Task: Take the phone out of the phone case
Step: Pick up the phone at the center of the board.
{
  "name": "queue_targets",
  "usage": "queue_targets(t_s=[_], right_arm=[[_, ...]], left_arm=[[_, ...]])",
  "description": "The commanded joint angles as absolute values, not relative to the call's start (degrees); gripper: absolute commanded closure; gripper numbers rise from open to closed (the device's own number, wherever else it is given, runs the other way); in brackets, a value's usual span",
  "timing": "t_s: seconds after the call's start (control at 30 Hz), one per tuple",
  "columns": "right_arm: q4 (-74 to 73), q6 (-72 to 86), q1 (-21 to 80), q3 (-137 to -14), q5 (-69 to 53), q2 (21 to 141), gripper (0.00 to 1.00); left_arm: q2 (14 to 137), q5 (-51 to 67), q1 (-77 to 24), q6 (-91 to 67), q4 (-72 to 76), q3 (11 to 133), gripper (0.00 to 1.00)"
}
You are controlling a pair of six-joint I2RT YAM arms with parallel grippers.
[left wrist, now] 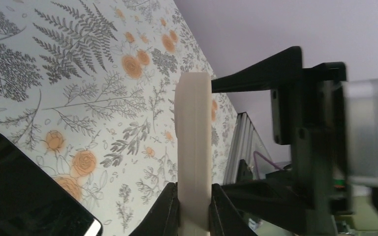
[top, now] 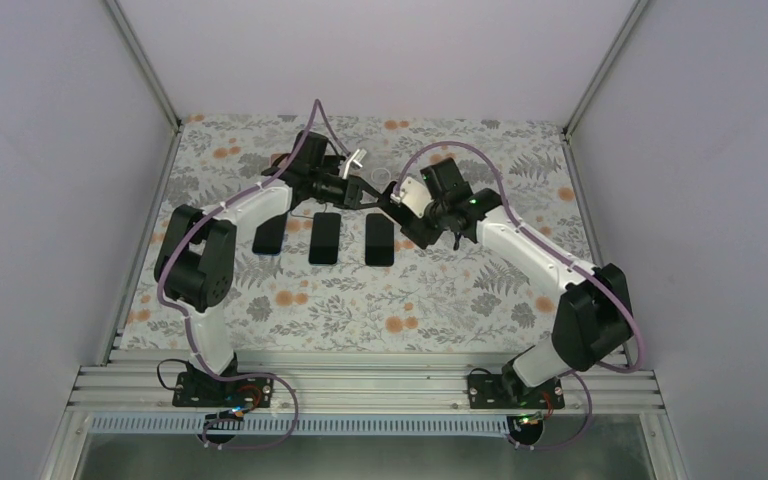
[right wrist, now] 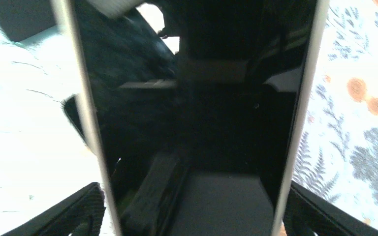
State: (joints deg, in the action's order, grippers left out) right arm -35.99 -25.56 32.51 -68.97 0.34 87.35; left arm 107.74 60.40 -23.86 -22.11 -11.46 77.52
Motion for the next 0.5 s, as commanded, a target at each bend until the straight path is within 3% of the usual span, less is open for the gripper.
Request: queue_targets(t_s=[0.0,0.07,0.47], right_arm=[[-36.4,-25.7,32.2,-72.3,-11.6,81.6,0.11],[-38.2,-26.2,31.2,-73.2,-16.1,80.3,0.0],[-54.8,-31.4,21.3,-82.0,-36.1,78.8,0.0]], left_arm=[[106.2,62.0,-23.5,-15.1,-13.2,79.4,0.98],[104.4,61.6,-23.1,-12.3,-14.6,79.6,0.98],[93.6,62.5,-24.5,8.7,-22.1,77.7,0.98]])
